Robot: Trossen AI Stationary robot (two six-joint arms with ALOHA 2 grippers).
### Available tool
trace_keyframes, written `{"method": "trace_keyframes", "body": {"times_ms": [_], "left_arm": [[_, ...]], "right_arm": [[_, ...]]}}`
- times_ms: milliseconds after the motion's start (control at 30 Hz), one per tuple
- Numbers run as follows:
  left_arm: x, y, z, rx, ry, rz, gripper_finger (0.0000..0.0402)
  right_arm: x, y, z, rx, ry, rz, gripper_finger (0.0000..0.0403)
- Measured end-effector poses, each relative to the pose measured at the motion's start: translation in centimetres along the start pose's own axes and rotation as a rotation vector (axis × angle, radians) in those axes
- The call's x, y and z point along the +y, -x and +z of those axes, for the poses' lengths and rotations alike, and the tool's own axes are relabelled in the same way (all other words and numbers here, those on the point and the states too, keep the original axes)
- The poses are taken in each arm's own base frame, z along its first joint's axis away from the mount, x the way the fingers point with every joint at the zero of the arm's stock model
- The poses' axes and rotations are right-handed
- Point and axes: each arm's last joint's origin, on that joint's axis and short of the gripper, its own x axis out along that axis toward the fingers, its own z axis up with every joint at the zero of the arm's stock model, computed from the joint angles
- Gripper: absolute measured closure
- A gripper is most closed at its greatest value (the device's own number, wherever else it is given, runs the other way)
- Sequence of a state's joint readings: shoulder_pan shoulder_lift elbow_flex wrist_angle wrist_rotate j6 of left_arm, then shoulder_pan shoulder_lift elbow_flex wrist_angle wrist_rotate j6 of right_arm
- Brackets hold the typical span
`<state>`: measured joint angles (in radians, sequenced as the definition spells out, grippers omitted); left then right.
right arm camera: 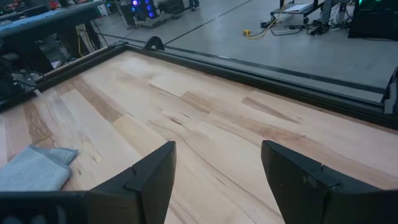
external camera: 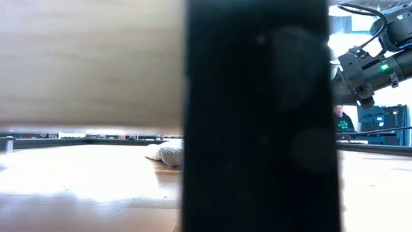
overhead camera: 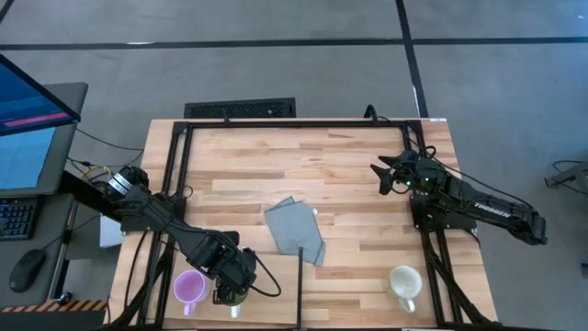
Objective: Stack small to large cups/mugs on shelf
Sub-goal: Put the white mug onto the shelf
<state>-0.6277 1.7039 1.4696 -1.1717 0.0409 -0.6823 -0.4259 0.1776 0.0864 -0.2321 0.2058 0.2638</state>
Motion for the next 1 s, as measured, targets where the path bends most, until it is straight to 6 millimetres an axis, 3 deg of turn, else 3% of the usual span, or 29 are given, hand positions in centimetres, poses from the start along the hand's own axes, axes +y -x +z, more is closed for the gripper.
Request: {"method": "trace_keyframes", "body": {"times_ms": [733, 1000], "left_arm": [[0.0, 0.1, 0.0, 0.017, 0.002, -0.03, 0.0264], [-0.3, 1.9, 0.5, -0.027, -0.013, -0.048, 0.0264]], "right_arm": [[0.0, 0.0, 0.0, 0.0, 0.0, 0.0, 0.0143], [0.0, 0.0, 0.0, 0.0, 0.0, 0.0, 0.0143]]}}
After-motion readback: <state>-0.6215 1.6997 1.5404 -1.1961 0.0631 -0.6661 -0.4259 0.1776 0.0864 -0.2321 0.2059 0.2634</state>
